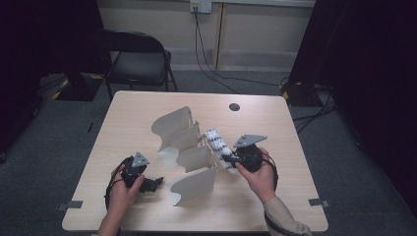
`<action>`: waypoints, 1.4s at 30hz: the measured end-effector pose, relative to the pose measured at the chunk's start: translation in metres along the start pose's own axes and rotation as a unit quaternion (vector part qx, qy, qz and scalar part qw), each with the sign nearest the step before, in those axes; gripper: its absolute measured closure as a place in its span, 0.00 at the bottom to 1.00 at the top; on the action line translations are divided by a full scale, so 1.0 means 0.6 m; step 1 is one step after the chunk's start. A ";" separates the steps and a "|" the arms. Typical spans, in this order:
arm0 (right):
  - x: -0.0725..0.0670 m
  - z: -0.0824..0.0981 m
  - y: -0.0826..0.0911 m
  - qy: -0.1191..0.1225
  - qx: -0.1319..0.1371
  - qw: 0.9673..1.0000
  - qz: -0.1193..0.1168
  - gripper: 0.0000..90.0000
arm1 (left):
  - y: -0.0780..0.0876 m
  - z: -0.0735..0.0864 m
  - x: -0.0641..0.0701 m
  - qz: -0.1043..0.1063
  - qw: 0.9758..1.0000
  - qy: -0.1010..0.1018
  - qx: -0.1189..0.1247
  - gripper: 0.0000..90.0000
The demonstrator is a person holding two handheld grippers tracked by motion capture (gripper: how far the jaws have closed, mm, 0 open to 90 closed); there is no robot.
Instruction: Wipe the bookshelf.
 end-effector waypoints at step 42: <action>-0.023 0.028 -0.045 0.009 -0.041 0.999 -0.013 0.87 | -0.002 -0.005 -0.001 0.002 1.000 -0.009 -0.003 0.00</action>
Point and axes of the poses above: each handheld gripper's, and its own axes: y roughly backward along the jaws, z roughly out of its underside, x roughly to its right, the point moved 1 cm from there along -y, roughly forward along the jaws, and after that the axes turned 15 degrees about -x, right-handed, at the moved point
